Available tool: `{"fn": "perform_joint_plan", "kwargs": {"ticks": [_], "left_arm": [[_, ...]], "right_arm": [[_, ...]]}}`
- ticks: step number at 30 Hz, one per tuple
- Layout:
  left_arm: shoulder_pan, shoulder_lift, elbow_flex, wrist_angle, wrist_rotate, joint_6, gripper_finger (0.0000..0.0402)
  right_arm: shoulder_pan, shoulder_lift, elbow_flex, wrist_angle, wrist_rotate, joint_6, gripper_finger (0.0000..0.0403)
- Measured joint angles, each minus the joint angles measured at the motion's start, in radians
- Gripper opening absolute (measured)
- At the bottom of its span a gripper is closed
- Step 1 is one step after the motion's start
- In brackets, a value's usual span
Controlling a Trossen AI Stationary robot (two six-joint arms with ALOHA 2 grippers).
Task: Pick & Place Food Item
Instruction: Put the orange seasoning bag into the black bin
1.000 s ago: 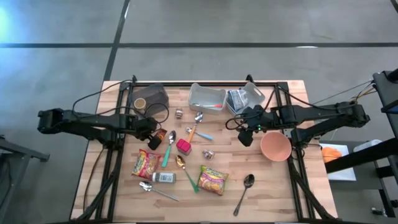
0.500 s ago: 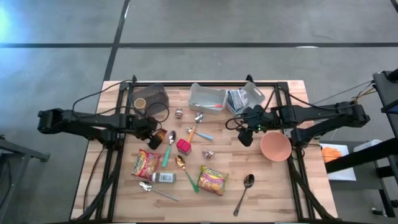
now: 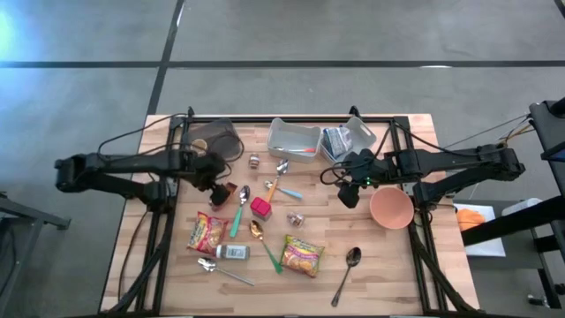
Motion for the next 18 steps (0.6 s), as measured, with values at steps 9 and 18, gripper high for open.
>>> {"fn": "perform_joint_plan", "kwargs": {"ticks": [9, 18], "left_arm": [[0.095, 0.245, 0.212, -0.117, 0.069, 0.196, 0.0298], [0.095, 0.462, 0.272, -0.168, 0.122, 0.305, 0.0298]], "right_arm": [[0.0, 0.0, 0.0, 0.0, -0.036, 0.008, 0.0219], [0.001, 0.0, 0.0, 0.0, -0.058, 0.012, 0.0219]]}}
